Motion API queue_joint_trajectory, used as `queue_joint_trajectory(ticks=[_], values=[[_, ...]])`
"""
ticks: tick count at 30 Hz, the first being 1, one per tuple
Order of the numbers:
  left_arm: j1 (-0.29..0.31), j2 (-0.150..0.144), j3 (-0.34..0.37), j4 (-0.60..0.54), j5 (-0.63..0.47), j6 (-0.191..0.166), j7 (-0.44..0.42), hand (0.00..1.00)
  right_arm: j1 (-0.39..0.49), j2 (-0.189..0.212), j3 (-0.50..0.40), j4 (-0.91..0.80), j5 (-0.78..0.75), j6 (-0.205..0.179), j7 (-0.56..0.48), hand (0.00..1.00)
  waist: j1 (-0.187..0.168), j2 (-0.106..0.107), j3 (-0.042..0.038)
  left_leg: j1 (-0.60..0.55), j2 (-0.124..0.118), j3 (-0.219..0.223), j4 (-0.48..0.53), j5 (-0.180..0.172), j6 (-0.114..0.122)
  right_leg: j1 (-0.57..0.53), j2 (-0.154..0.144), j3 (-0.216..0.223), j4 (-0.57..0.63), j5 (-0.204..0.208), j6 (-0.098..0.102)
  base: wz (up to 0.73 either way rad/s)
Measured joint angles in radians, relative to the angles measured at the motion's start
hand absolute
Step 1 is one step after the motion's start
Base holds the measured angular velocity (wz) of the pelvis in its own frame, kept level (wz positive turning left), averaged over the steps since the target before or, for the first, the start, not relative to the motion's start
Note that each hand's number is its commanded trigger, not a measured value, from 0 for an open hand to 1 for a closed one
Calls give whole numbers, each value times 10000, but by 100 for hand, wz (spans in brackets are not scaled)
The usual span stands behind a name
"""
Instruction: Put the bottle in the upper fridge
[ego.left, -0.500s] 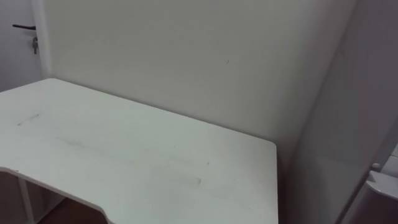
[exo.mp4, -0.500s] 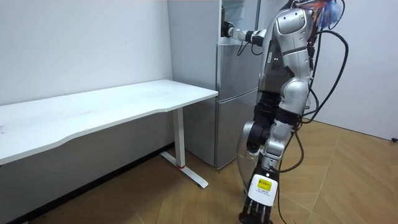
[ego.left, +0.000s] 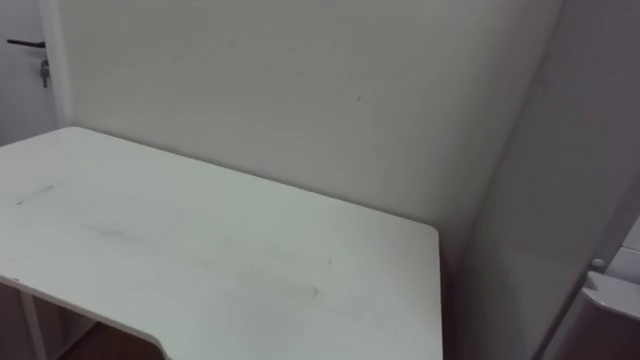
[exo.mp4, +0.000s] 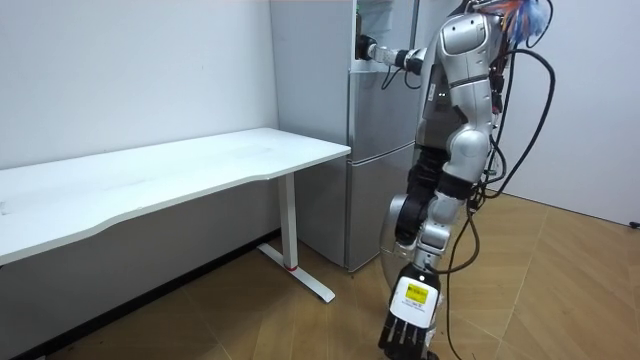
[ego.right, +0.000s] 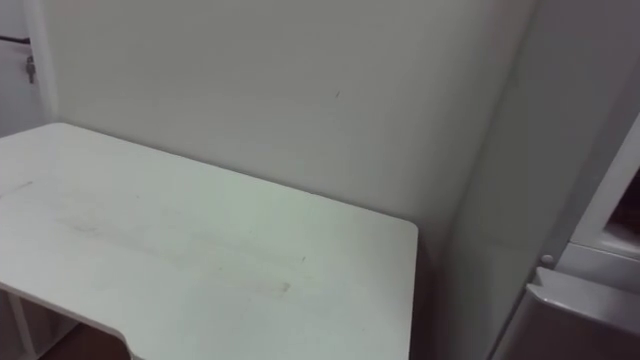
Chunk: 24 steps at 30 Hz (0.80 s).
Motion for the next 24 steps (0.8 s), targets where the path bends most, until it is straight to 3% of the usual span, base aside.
queue_joint_trajectory(ticks=[5, 15, 19, 24], values=[[-9, -5, -2, -98, 3, -49, -48, 0, 433, 52, -11, -1217, 2, 3, -156, 0, -87, 97, -47, -7, 13, 108, -71, 5, -5, -85, -16, 110, 2, 18, 0, -7], [-249, -34, -41, -81, 1, -110, -17, 0, 737, 152, -54, -2057, 7, 55, -59, 0, -354, 45, -17, -17, 43, 235, -119, 4, -16, -158, 6, 165, -5, 21, 1, -3], [-253, -31, -407, -84, -37, -67, -18, 0, 1505, 187, -71, -3303, -64, 61, -239, 0, -457, 49, -34, -35, 44, 296, -126, 4, -17, -218, 20, 234, -3, 22, 0, -4], [-213, -53, -516, -82, -37, -66, -47, 0, 1818, 413, -87, -4279, -61, 61, -377, 0, -645, 149, -81, -73, 50, 380, -145, 4, -16, -307, 25, 306, 8, 32, -13, -6]])
